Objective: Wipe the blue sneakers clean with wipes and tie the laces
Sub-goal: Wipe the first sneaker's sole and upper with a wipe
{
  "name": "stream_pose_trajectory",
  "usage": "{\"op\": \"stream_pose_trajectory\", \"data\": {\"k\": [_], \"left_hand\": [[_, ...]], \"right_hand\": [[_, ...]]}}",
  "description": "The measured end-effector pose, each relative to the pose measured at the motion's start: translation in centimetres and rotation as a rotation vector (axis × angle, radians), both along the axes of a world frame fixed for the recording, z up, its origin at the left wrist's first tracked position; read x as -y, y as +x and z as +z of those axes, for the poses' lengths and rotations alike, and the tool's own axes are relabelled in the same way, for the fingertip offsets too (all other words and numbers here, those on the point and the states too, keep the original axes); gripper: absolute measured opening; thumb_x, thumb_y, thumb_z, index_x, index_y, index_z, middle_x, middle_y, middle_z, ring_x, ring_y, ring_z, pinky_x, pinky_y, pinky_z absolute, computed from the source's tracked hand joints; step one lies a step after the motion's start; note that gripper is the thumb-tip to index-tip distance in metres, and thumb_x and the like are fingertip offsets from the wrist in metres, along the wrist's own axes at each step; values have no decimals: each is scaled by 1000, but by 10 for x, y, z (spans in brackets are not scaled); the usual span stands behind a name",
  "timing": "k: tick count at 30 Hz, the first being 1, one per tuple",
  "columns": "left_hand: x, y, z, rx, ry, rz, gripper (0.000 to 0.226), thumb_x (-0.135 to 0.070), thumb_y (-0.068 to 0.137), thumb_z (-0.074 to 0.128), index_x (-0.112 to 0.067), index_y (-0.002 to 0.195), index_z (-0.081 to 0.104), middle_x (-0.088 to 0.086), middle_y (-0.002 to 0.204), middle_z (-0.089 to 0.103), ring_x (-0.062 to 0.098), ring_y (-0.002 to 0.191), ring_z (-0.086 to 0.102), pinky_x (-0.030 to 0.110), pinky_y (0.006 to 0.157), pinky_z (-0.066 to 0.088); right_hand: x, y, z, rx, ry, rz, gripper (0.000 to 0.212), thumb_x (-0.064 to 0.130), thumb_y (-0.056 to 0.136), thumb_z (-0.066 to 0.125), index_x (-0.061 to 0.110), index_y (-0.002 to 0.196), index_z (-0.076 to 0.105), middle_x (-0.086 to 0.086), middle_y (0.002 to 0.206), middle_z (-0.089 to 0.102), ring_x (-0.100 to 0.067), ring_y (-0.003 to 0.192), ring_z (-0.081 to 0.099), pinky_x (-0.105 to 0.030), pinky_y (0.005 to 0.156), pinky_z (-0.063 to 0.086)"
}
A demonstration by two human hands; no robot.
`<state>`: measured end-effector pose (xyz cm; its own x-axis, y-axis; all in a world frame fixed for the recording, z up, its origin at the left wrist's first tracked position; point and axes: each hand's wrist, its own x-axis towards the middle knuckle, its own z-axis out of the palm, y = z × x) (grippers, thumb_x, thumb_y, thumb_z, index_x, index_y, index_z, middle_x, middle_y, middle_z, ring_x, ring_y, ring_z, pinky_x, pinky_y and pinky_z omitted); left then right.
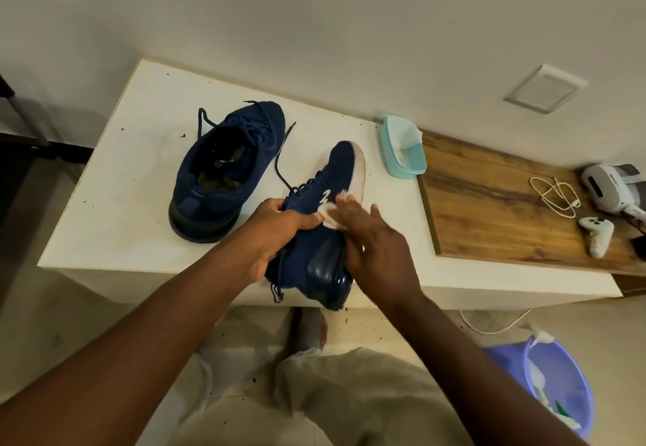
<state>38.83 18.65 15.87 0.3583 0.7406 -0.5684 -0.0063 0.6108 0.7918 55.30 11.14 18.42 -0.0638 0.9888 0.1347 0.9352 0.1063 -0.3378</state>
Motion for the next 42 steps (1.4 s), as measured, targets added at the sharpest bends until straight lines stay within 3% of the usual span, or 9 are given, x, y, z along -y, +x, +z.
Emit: {"op": "stream_pose_trajectory", "data": {"k": [5, 9, 15, 20, 25, 28, 32, 39, 42], "left_hand": [[8, 7, 6, 25, 34, -41, 51, -54, 77, 82, -21, 115, 69, 0, 96, 79, 20, 90, 76, 43, 87, 62], [14, 8, 12, -14, 103, -71, 40, -47, 81, 81, -26, 110, 65, -3, 95, 77, 15, 82, 76, 28, 66, 60], [13, 8, 16, -8, 107, -60, 37, -37, 80, 84, -25, 108, 65, -3, 94, 78, 14, 78, 76, 28, 65, 60], [18, 10, 18, 15, 143, -20, 38, -29, 79, 86, -23, 111, 67, -5, 95, 78, 16, 83, 76, 34, 72, 63], [25, 13, 22, 15, 187, -25, 25, -31, 86, 80, -20, 105, 69, -3, 93, 78, 18, 86, 76, 42, 82, 63], [25, 16, 21, 57, 141, -8, 23, -32, 94, 71, -13, 107, 68, 3, 97, 78, 25, 95, 75, 49, 93, 58], [22, 20, 21, 191, -41, 56, 23, -27, 102, 58, -7, 110, 67, 13, 104, 77, 31, 96, 72, 49, 99, 55], [31, 29, 25, 276, -67, 42, 19, -21, 107, 49, -13, 99, 65, 10, 95, 75, 23, 89, 70, 41, 86, 56], [28, 24, 21, 241, -59, 97, 21, -19, 107, 49, -10, 109, 67, 12, 112, 75, 22, 93, 72, 36, 86, 59]], "right_hand": [[29, 6, 0, -116, 131, -55, 30, 9, 93, 67, 22, 120, 72, 3, 126, 67, -15, 116, 63, -35, 96, 55], [-1, 26, 6, -230, 247, -191, 19, 10, 91, 70, 18, 107, 75, 2, 105, 67, -12, 98, 61, -29, 79, 54], [-75, 45, 20, -339, 105, -392, 19, 18, 98, 61, 16, 111, 75, 1, 108, 71, -4, 93, 57, -1, 73, 39], [-95, 43, 23, -273, -7, -468, 24, 18, 102, 52, 15, 119, 69, 1, 115, 68, -11, 102, 58, -14, 81, 39], [-18, 24, 15, -277, 145, -467, 23, 13, 98, 59, 16, 118, 69, 6, 110, 62, -3, 96, 55, -17, 85, 51], [23, 10, 0, -339, 178, -345, 25, 6, 96, 61, 17, 116, 72, 5, 104, 65, -1, 95, 60, -10, 80, 47], [49, -7, -5, -270, 155, -43, 27, 4, 96, 62, 16, 118, 72, -2, 114, 66, -13, 106, 62, -21, 92, 53], [14, -2, 2, -274, 169, -287, 37, -7, 86, 58, 13, 113, 73, -3, 108, 64, -20, 103, 61, -40, 89, 53], [56, -32, 3, -263, 139, -134, 28, 6, 92, 57, 15, 112, 74, -2, 103, 65, -16, 97, 61, -28, 84, 53]]}}
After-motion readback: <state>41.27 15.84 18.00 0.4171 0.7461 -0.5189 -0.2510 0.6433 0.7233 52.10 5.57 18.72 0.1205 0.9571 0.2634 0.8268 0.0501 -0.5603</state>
